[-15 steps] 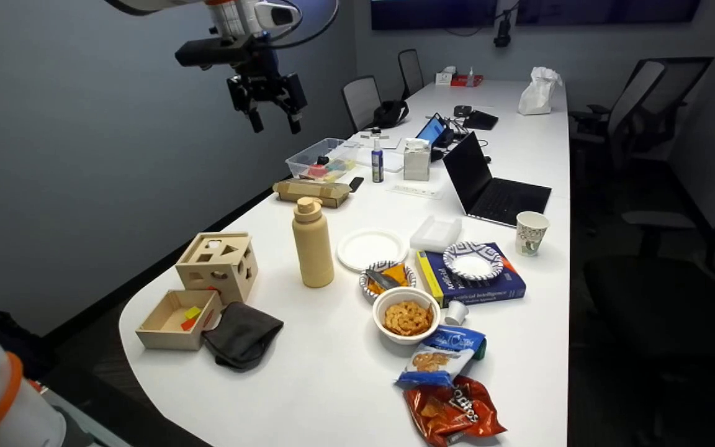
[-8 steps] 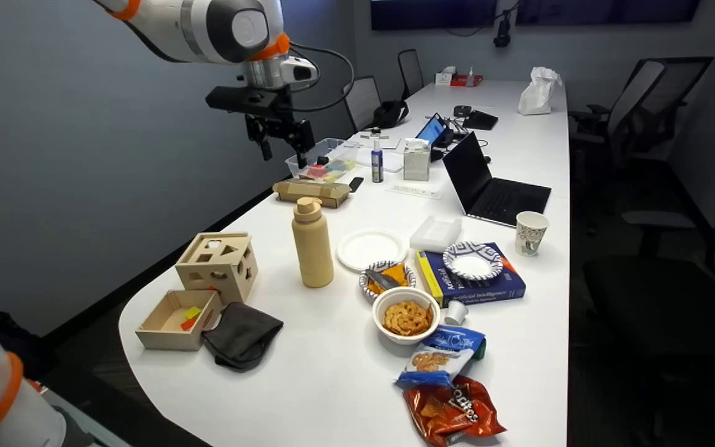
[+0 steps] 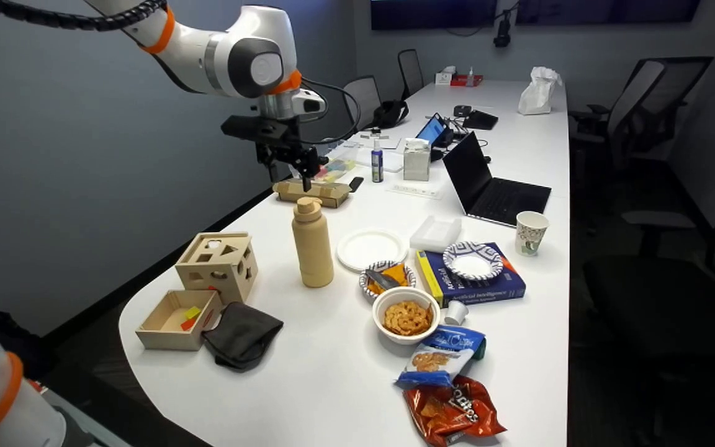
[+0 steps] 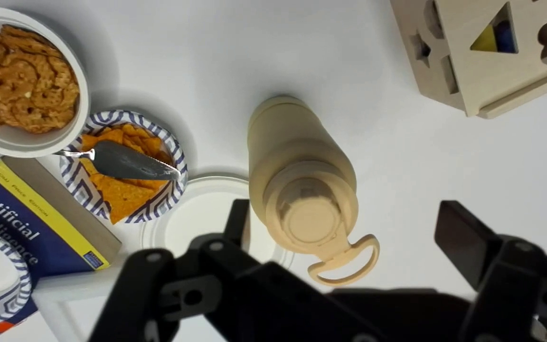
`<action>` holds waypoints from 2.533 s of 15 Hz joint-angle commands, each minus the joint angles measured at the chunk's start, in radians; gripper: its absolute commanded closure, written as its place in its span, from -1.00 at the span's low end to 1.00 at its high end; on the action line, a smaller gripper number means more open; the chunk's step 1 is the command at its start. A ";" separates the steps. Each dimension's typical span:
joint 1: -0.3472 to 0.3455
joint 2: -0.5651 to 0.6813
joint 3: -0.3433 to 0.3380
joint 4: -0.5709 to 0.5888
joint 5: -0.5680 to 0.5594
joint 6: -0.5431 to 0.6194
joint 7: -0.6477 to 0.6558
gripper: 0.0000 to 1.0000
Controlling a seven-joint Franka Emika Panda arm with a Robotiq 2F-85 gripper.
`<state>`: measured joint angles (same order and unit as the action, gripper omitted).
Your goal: Turn the brown bottle to the left
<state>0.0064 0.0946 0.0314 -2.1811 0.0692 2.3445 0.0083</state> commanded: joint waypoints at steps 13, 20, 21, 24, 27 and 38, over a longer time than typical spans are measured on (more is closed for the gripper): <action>0.000 0.181 -0.002 0.137 -0.011 0.059 -0.042 -0.77; -0.007 0.207 -0.003 0.150 0.000 0.046 -0.052 -0.13; -0.009 0.210 -0.003 0.151 0.002 0.045 -0.054 -0.21; -0.011 0.218 -0.004 0.153 0.002 0.038 -0.054 -0.30; -0.012 0.219 -0.006 0.154 -0.002 0.035 -0.050 0.22; -0.004 0.221 0.000 0.171 -0.034 0.000 -0.103 0.57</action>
<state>0.0011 0.3086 0.0255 -2.0445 0.0566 2.3887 -0.0542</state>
